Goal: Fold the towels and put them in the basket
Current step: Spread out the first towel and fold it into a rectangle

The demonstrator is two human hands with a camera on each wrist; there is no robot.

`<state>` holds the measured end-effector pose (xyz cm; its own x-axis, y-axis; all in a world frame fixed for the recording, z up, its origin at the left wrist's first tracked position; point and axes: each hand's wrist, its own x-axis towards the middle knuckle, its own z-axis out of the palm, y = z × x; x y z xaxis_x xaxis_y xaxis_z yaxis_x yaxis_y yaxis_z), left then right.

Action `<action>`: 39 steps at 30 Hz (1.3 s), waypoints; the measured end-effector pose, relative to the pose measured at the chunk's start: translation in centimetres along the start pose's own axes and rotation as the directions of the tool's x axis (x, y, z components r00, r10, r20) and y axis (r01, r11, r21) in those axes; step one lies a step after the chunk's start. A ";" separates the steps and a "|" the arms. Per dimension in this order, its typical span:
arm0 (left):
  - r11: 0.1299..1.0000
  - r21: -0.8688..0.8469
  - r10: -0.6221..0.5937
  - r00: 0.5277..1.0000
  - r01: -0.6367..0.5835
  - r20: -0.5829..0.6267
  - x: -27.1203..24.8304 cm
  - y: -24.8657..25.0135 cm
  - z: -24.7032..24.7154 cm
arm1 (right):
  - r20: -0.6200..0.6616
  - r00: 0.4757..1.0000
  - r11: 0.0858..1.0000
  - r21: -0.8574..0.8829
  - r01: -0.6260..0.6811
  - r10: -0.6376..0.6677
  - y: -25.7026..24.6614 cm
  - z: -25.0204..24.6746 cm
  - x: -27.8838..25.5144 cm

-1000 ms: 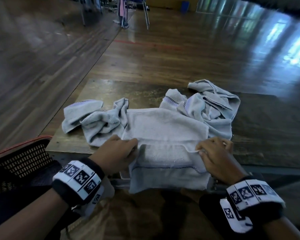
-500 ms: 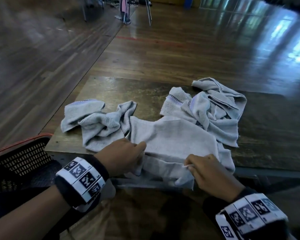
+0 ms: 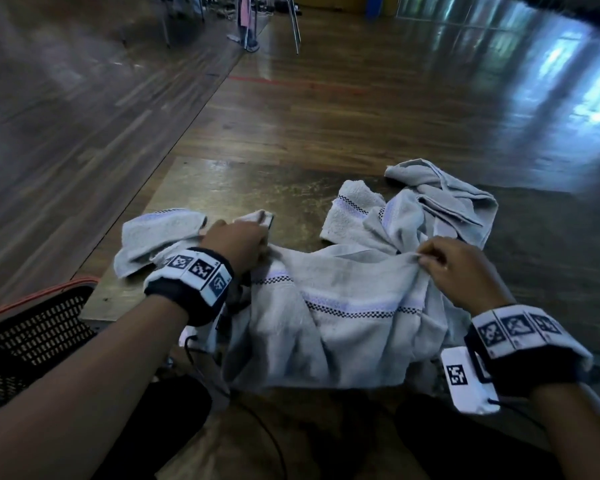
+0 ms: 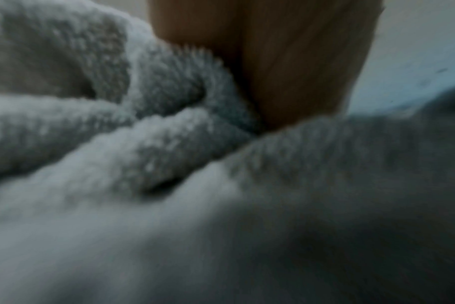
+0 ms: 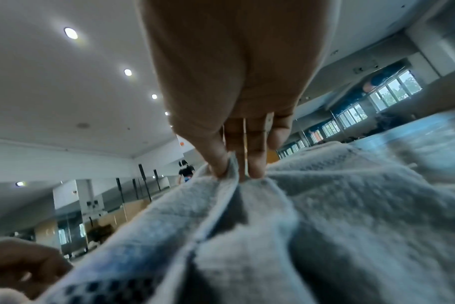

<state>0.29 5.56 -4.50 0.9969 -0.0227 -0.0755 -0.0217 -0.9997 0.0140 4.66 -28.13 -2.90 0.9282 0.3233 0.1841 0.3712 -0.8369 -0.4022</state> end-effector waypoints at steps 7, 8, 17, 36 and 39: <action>0.989 0.098 0.100 0.991 -0.108 0.083 -0.2 -0.3 0.8 | 0.296 0.954 0.999 -0.035 -0.031 0.040 0.6 2.5 0.7; 0.990 0.099 0.094 0.991 -0.103 0.099 -0.3 -0.3 0.8 | 0.293 0.955 0.998 -0.034 -0.043 0.051 0.6 2.7 0.7; 0.969 -0.191 0.131 0.983 -0.154 -0.127 -0.8 0.4 -0.7 | 0.325 0.939 0.980 -0.194 -0.052 0.114 0.1 3.4 0.8; 0.806 -0.507 0.089 0.909 -0.305 -0.407 -10.0 -2.3 -3.5 | 0.129 0.991 0.966 0.257 -0.004 -0.030 0.5 -3.1 -4.7; 0.834 -0.470 0.069 0.900 -0.289 -0.431 -9.9 -2.4 -3.3 | 0.115 0.991 0.977 0.212 0.038 -0.063 -0.2 -2.3 -4.7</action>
<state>-9.29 8.27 -0.48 0.9282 -0.0839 0.3624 -0.2703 -0.8215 0.5021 0.18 -30.53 -1.62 0.8995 0.4242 0.1047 0.4026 -0.7117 -0.5757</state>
